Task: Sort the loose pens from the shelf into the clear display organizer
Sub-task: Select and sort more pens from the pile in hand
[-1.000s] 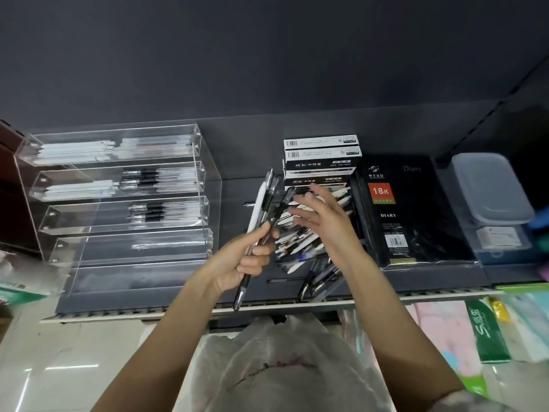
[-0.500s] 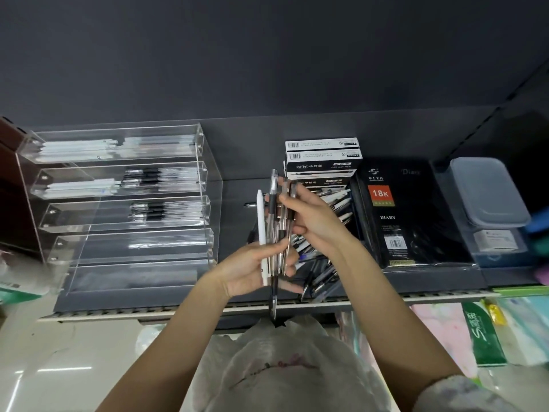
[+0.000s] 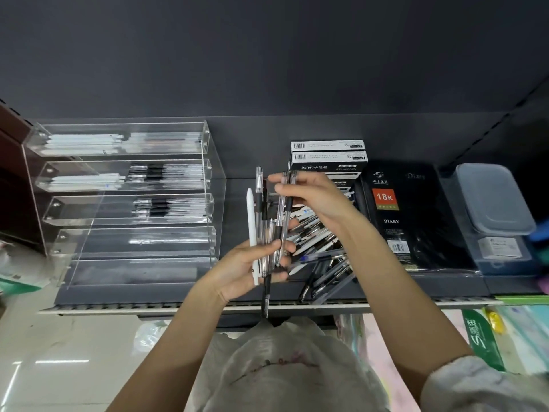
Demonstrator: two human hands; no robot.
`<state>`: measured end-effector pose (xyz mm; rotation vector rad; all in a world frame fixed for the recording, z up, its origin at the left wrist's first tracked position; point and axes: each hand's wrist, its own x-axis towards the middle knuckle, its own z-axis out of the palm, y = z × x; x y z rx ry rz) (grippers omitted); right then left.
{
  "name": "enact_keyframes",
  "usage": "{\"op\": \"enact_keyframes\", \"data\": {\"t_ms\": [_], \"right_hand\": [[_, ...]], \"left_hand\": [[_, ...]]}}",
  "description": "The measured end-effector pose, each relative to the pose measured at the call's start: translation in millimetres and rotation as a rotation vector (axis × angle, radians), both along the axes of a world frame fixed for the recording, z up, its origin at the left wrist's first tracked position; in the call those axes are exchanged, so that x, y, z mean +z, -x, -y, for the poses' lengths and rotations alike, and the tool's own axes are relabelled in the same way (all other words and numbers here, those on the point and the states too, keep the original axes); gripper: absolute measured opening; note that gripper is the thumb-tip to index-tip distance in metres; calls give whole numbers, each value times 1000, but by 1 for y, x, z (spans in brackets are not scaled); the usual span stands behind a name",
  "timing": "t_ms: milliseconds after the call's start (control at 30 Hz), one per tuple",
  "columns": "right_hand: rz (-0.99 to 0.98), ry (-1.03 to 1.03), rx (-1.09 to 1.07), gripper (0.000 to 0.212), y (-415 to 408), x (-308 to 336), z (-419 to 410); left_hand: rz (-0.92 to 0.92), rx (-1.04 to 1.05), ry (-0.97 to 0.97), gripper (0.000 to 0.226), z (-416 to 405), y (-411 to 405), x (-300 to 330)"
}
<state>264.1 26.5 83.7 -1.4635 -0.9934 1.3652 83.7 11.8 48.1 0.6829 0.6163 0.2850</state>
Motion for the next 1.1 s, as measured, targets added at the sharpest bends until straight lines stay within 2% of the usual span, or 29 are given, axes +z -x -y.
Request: {"op": "enact_keyframes", "data": {"t_ms": [200,267,333,400,500,567,667,833,1100], "right_hand": [[35,-162,-196,14,-8,15,-10],[38,-277,-348,12,-11,24,-11],[-2,-412,-523,12,-15,36,-6],[-15,-522,-588,13,-13,42,7],[43,-535,-531,15,12,29,33],[82,-471,-497,16,35,11,46],[215,-444,-508,16,59,-15,52],[653,-578,-477,8,76,-33,55],[815,-593,-374,8,74,-39,62]], "left_hand": [[-41,1,-95,43,1,4,-7],[-50,6,-103,42,2,5,-8],[-34,55,-58,39,3,6,-10],[72,160,40,37,1,4,-13],[312,316,174,47,-5,1,-14],[368,392,183,47,-9,-6,-10],[304,507,116,35,-12,-16,-1],[129,547,-98,37,-6,-22,9],[0,560,-278,25,0,-22,4]]}}
